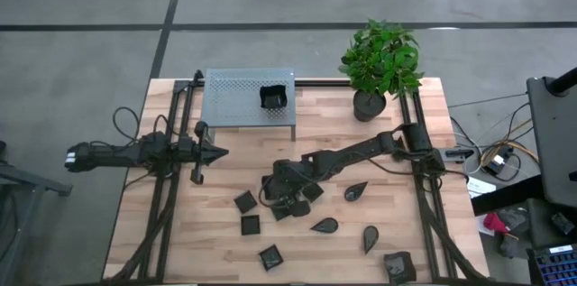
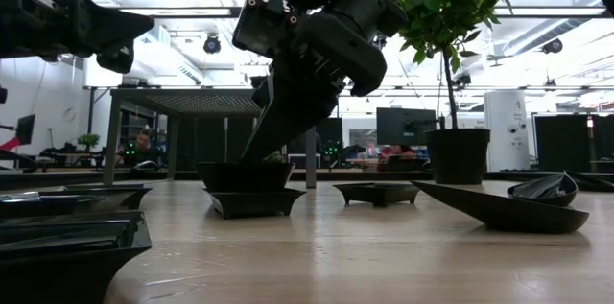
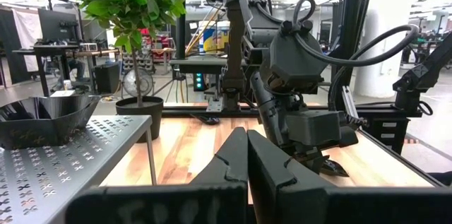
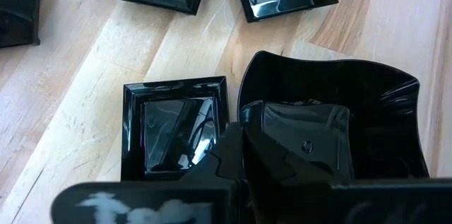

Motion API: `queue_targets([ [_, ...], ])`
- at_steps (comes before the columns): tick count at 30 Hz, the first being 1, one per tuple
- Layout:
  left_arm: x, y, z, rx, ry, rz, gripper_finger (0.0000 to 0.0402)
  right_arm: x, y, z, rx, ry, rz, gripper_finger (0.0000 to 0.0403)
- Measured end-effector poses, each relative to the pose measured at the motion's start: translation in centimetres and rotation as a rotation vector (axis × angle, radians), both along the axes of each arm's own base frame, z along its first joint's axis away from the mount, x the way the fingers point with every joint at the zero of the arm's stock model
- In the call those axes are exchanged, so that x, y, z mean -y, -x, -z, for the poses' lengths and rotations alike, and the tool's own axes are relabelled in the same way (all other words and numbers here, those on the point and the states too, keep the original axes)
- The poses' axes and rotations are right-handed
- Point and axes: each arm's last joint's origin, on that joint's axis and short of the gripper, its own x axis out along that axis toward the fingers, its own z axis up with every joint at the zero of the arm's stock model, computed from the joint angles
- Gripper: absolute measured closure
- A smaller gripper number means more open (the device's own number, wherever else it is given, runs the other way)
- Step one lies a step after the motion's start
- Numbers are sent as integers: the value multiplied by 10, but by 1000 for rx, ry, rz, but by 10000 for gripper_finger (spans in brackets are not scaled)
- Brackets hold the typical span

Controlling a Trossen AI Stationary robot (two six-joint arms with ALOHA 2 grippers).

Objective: Pick & Place Mini shaped plates
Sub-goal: Stack the distorted square plate on top of the distorted square plate on the shelf

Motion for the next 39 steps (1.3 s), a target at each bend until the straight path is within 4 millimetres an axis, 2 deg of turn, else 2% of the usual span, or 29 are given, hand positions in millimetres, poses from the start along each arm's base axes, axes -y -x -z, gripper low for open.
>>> queue_targets([
  [11, 0, 0, 0, 0, 0, 0, 401, -1, -6, -12, 26, -14, -5, 395],
  [17, 0, 0, 0, 0, 0, 0, 401, 0, -7, -15, 2, -87, 0, 395],
  [27, 0, 0, 0, 0, 0, 0, 401, 4, -6, -14, -1, -44, 27, 395],
  [39, 0, 0, 0, 0, 0, 0, 401, 5, -13, -32, 45, -38, 13, 395],
])
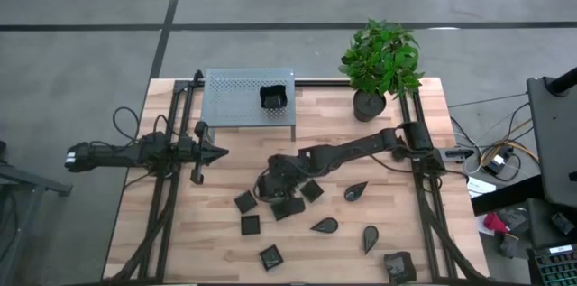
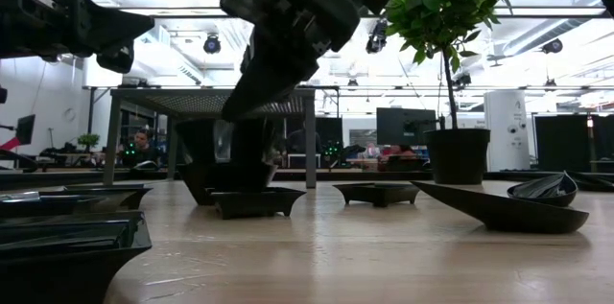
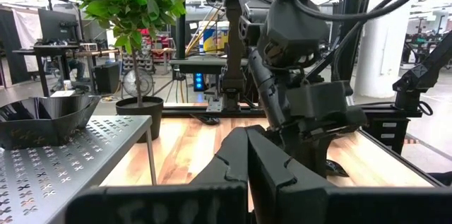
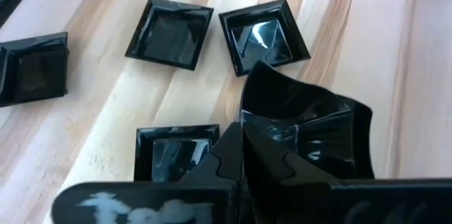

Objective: Pick & Place Mini shaped plates
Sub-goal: Stack the distorted square plate on top of the distorted square plate on the shelf

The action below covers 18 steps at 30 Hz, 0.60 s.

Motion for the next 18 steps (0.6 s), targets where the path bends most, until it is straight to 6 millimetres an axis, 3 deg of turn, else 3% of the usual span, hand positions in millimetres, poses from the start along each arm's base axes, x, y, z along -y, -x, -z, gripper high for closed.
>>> queue_targets([
  [18, 0, 0, 0, 0, 0, 0, 401, -2, 4, -19, 23, -6, -15, 395],
])
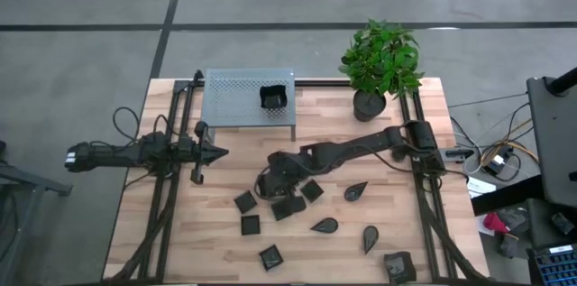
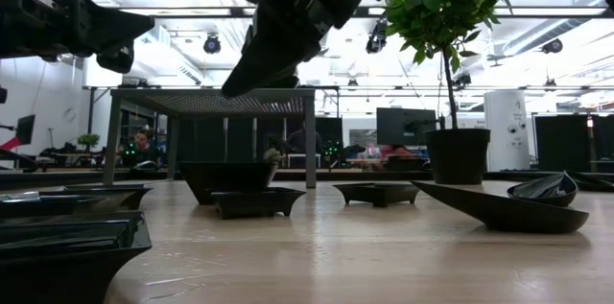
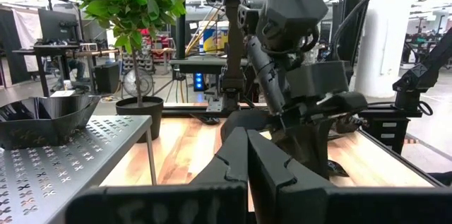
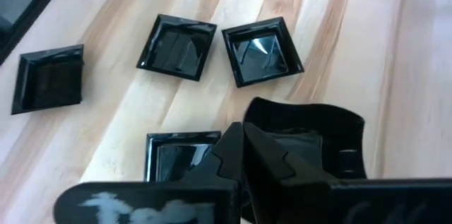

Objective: Pick & Place Mini shaped plates
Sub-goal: Stack the distorted square plate on top of the distorted square plate on the shelf

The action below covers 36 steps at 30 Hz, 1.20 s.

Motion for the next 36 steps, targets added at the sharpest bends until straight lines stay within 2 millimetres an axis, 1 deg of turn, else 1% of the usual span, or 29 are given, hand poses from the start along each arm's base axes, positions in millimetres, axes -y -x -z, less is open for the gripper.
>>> queue_targets([
  [5, 0, 0, 0, 0, 0, 0, 401, -8, 3, -5, 8, 10, -23, 395],
  [8, 0, 0, 0, 0, 0, 0, 401, -7, 3, -4, 3, 4, -14, 394],
  [10, 0, 0, 0, 0, 0, 0, 401, -6, 2, 0, -5, 5, -6, 394],
  [12, 0, 0, 0, 1, 0, 0, 401, -6, 0, 8, -25, 8, -4, 388],
  [15, 0, 0, 0, 1, 0, -1, 401, -7, -1, 22, -63, 9, -2, 363],
  [18, 0, 0, 0, 0, 0, 0, 401, -7, -3, 30, -76, 29, 15, 326],
  [21, 0, 0, 0, 0, 0, 0, 401, -5, -4, 30, -72, 55, 34, 295],
  [24, 0, 0, 0, 0, 0, -1, 401, -5, -5, 29, -57, 50, 46, 279],
  [26, 0, 0, 0, 0, 0, 0, 401, -5, -5, 31, -61, 54, 41, 276],
  [30, 0, 0, 0, 0, 0, 0, 401, -5, -7, 44, -88, 60, 41, 278],
  [36, 0, 0, 0, 0, 0, -1, 401, -5, -7, 46, -88, 60, 41, 294],
])
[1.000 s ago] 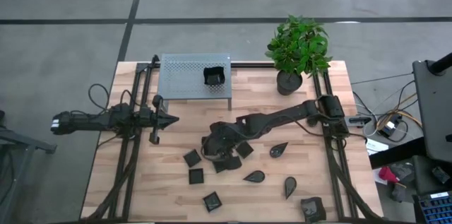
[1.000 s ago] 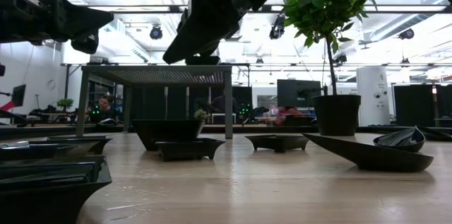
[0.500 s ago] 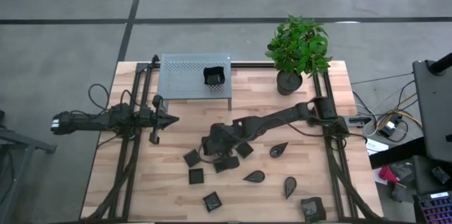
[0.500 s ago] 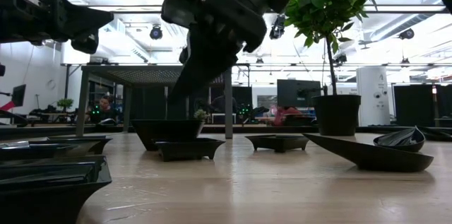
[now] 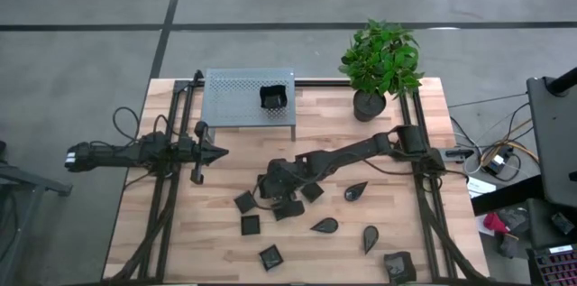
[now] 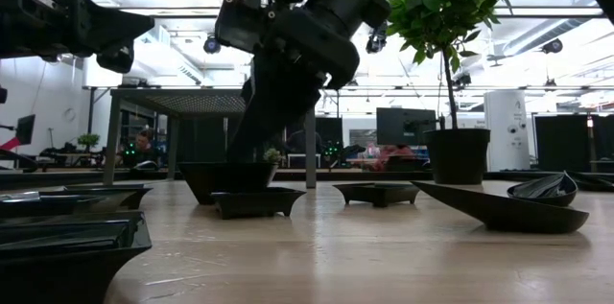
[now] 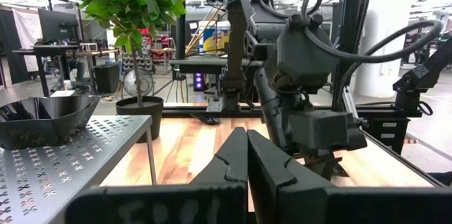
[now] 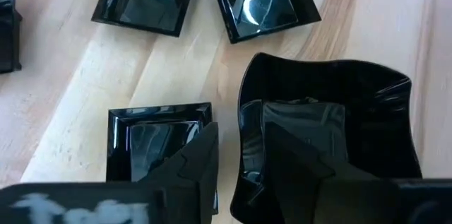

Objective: Pick & Place Mini shaped plates
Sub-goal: Stack the distorted square plate on top of the distorted square plate on the shelf

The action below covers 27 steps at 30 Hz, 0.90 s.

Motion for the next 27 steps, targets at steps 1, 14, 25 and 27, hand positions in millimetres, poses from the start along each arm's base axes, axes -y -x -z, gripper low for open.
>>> queue_targets([
  [1, 0, 0, 0, 0, 0, 0, 401, 0, 0, 0, -1, 0, 0, 297],
  [14, 0, 0, 0, 0, 0, 0, 401, 1, 1, 2, -4, 5, -3, 340],
  [25, 0, 0, 0, 0, 0, 0, 401, 3, 2, 3, -9, 7, -1, 360],
  [27, 0, 0, 0, 0, 0, 1, 401, 4, 2, 3, -11, 8, -1, 360],
])
